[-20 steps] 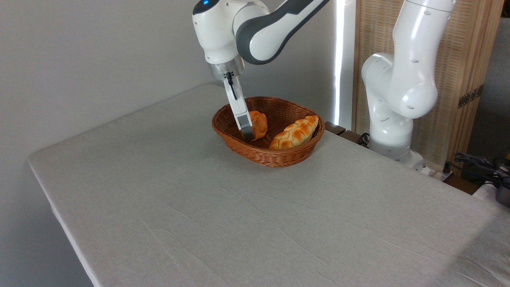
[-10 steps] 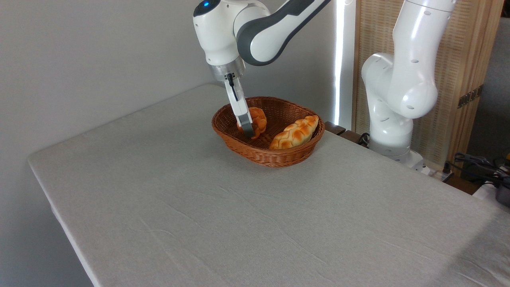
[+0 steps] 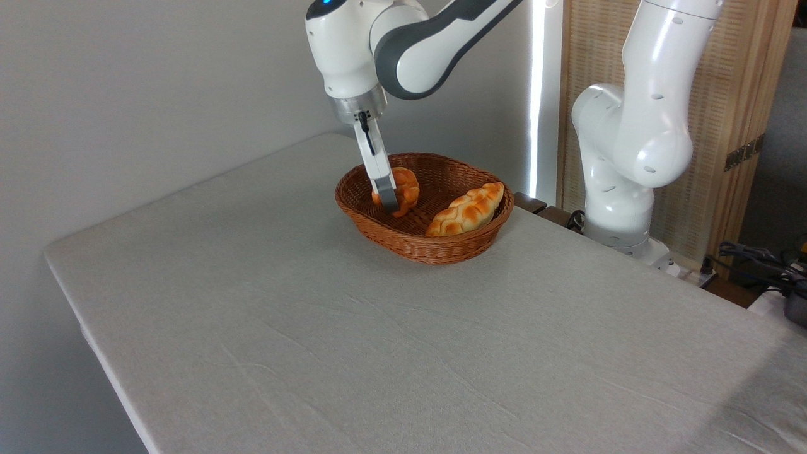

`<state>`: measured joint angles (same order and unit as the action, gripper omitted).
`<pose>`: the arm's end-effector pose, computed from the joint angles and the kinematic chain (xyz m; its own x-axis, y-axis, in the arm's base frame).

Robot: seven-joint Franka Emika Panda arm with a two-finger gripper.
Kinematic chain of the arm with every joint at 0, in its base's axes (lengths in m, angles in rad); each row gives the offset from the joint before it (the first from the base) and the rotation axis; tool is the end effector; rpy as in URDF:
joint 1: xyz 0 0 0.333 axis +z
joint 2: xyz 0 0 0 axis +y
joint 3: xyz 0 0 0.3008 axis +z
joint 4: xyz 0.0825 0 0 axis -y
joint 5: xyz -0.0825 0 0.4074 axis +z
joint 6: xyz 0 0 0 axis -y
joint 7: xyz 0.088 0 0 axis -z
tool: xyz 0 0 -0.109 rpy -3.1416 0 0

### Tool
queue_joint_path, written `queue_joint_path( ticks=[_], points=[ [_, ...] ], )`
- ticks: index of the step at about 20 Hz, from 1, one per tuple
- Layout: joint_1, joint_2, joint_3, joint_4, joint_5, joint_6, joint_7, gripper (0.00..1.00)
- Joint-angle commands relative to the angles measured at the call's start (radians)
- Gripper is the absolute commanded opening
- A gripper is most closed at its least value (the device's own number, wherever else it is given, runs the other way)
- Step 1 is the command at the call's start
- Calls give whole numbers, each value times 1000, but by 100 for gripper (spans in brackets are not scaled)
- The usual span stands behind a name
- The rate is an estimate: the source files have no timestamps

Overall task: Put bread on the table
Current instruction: 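Lift the bun out of the basket and carry it beside the basket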

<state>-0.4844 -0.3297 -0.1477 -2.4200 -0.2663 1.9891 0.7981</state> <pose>0.3561 -0.2809 0.3959 0.2736 -0.9604 0.0523 -0.9439 -0.2576 0.2068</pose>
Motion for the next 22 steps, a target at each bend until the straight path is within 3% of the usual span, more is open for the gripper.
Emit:
queue_joint_path(
  ticks=[1,4,10,12,16,17,18,21,22],
  points=[
    [7,-12,31,70,5,-33,-23,22],
    [9,-11,62,149,34,-36,-22,21],
    [9,27,111,327,211,-20,-8,22],
    [9,78,111,363,338,14,-8,28],
    [9,214,111,360,551,156,-16,30],
    [12,248,111,357,608,202,-16,33],
    [18,274,112,357,643,250,-11,45],
    [27,308,125,355,651,335,-17,49],
    [27,317,125,355,656,350,-16,68]
  ],
)
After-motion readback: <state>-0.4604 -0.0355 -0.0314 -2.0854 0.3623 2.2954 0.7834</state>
